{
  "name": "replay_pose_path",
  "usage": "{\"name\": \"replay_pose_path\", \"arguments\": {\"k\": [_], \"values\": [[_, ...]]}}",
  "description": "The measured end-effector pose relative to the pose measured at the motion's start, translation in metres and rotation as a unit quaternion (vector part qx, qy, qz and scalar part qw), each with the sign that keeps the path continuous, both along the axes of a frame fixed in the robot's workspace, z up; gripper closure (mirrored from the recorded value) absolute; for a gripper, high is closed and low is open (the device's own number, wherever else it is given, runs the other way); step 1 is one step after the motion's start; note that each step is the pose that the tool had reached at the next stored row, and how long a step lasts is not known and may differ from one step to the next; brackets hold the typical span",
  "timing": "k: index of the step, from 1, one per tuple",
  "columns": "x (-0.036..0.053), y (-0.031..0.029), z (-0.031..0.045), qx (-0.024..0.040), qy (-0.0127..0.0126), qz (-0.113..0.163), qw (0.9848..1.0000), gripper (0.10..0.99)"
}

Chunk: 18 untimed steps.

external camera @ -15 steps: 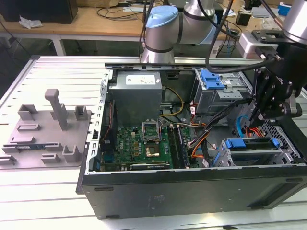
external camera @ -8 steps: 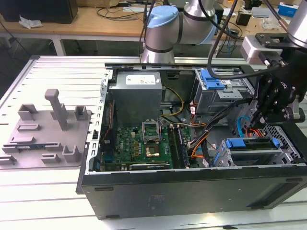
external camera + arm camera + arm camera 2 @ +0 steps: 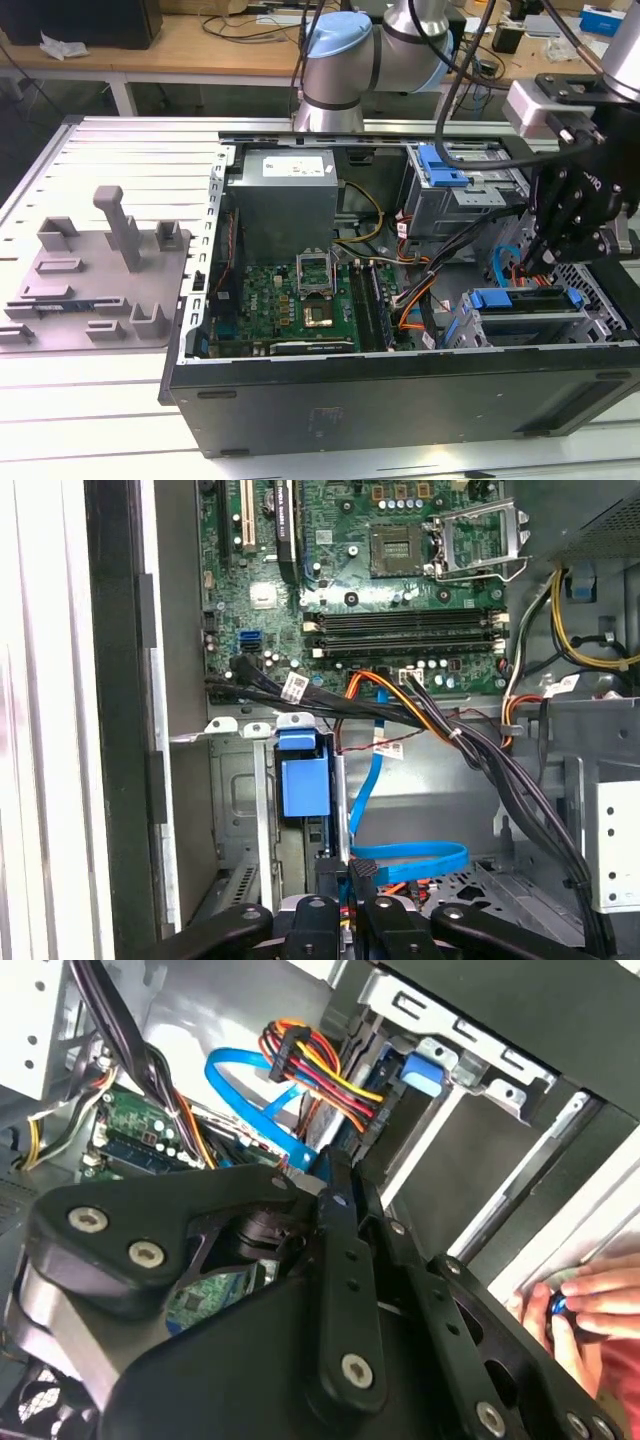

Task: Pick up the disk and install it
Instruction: 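Insert the second disk wire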

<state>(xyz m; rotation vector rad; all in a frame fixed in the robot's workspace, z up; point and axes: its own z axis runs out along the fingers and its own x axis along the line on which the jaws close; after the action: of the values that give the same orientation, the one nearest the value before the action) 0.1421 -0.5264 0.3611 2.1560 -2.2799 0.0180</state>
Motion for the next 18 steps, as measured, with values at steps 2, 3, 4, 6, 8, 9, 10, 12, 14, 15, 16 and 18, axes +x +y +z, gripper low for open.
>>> {"name": "replay_pose_path", "arguments": {"k": [2,3,4,6,8,9,10,12,14,15,16,18], "values": [[-0.0001,-0.0006,-0.0002,0.0009,0.0,-0.003,1.0,0.925],[-0.0001,-0.0007,-0.0002,0.0008,0.0,-0.003,1.0,0.925],[0.0003,-0.001,-0.0001,0.0007,0.0,-0.003,1.0,0.925],[0.0017,-0.0023,-0.0002,0.0008,0.0,-0.004,1.0,0.925],[0.0018,-0.0041,-0.0005,0.0009,0.0,-0.006,1.0,0.925],[0.0018,-0.0048,-0.0007,0.0009,0.0,-0.007,1.0,0.925],[0.0018,-0.0054,-0.0008,0.0008,0.0,-0.007,1.0,0.925],[0.0018,-0.0056,-0.0012,0.0008,0.0,-0.008,1.0,0.925],[0.0018,-0.0056,-0.0017,0.0008,0.0,-0.008,1.0,0.925],[0.0018,-0.0056,-0.0019,0.0008,0.0,-0.008,1.0,0.925],[0.0018,-0.0056,-0.0023,0.0009,0.0,-0.008,1.0,0.925],[0.0018,-0.0056,-0.0032,0.0008,0.0,-0.008,1.0,0.925]]}}
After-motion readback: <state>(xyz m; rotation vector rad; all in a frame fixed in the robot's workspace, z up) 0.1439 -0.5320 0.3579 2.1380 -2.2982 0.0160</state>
